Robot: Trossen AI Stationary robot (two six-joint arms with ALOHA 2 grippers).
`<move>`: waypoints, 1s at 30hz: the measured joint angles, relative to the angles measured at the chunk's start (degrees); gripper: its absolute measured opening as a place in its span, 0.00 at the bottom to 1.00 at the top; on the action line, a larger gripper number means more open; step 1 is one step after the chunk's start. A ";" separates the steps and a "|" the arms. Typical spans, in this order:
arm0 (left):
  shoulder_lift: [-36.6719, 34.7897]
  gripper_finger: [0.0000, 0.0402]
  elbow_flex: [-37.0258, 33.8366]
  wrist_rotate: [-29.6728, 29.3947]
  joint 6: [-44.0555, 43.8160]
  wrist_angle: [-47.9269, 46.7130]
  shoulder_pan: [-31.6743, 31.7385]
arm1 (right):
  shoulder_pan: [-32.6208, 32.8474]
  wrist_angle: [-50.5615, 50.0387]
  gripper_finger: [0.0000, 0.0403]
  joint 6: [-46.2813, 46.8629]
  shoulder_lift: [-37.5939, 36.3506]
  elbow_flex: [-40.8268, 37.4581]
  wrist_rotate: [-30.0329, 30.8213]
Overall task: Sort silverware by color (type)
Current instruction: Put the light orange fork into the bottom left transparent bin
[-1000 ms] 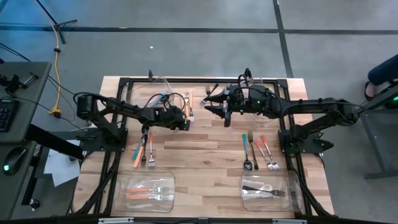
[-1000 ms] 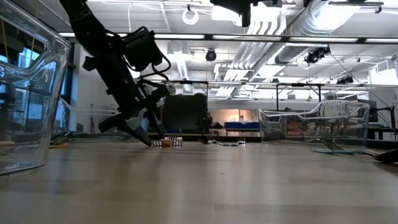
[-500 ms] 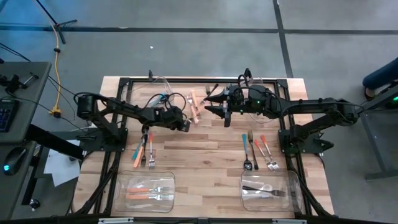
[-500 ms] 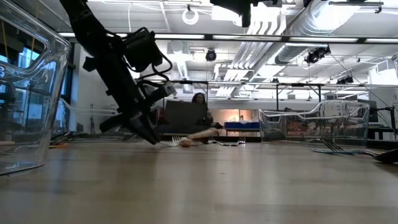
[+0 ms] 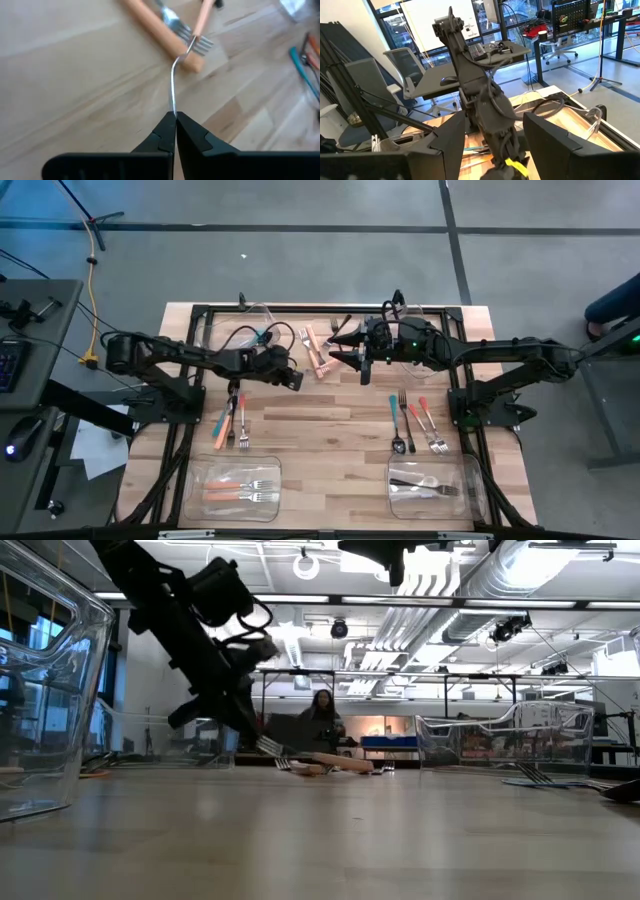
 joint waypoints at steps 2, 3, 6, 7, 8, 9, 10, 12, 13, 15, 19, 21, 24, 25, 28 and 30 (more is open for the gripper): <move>-1.67 0.00 0.00 0.00 1.10 -0.33 0.00 | 0.00 0.00 0.46 0.00 0.00 0.00 0.00; -2.43 0.00 0.00 0.00 1.30 -0.49 0.00 | 0.00 -0.02 0.46 0.00 0.00 0.00 0.00; -3.84 0.00 0.00 0.01 1.66 -1.85 0.00 | 0.00 -0.04 0.46 0.00 0.00 0.00 0.00; -4.29 0.00 0.00 0.01 2.06 -2.28 -0.01 | 0.00 -0.02 0.46 0.00 0.00 0.00 0.00; -4.75 0.00 0.00 0.06 2.66 -2.32 -0.09 | 0.00 -0.02 0.46 0.00 0.00 0.00 0.00; -5.13 0.00 0.00 0.34 3.19 -2.55 -0.18 | 0.00 -0.04 0.46 0.05 0.00 0.00 -0.02; -5.37 0.00 0.00 0.44 3.87 -2.93 -0.36 | 0.00 -0.08 0.46 0.37 0.00 0.00 -0.01; -6.12 0.00 0.00 1.10 5.60 -3.68 -0.74 | 0.00 -0.85 0.46 1.47 0.00 0.00 -0.02; -6.66 0.00 -0.01 1.24 6.49 -3.61 -0.96 | 0.03 -2.05 0.46 2.21 -0.02 0.01 -0.02; -7.65 0.00 0.00 1.48 7.59 -4.05 -1.26 | 0.07 -6.84 0.46 3.24 -0.02 0.02 -0.10; -9.31 0.00 0.00 1.41 9.79 -4.46 -1.51 | 0.07 -18.75 0.46 2.45 0.29 0.02 -0.22; -9.57 0.00 0.00 1.43 10.54 -4.25 -1.51 | 0.07 -23.37 0.46 0.90 1.29 0.02 -0.28; -9.60 0.00 0.00 2.33 12.56 -3.73 -1.53 | 0.07 -26.44 0.46 -1.49 3.82 0.00 -1.40; -9.62 0.00 0.00 2.81 13.34 -3.83 -1.53 | 0.07 -27.28 0.46 -1.97 5.04 0.01 -1.91; -9.38 0.00 0.00 3.55 16.07 -3.85 -2.14 | 0.07 -27.60 0.46 -4.35 9.58 0.00 -4.08; -9.40 0.00 0.00 3.58 17.30 -3.58 -2.68 | 0.07 -27.19 0.46 -6.35 12.58 0.01 -4.38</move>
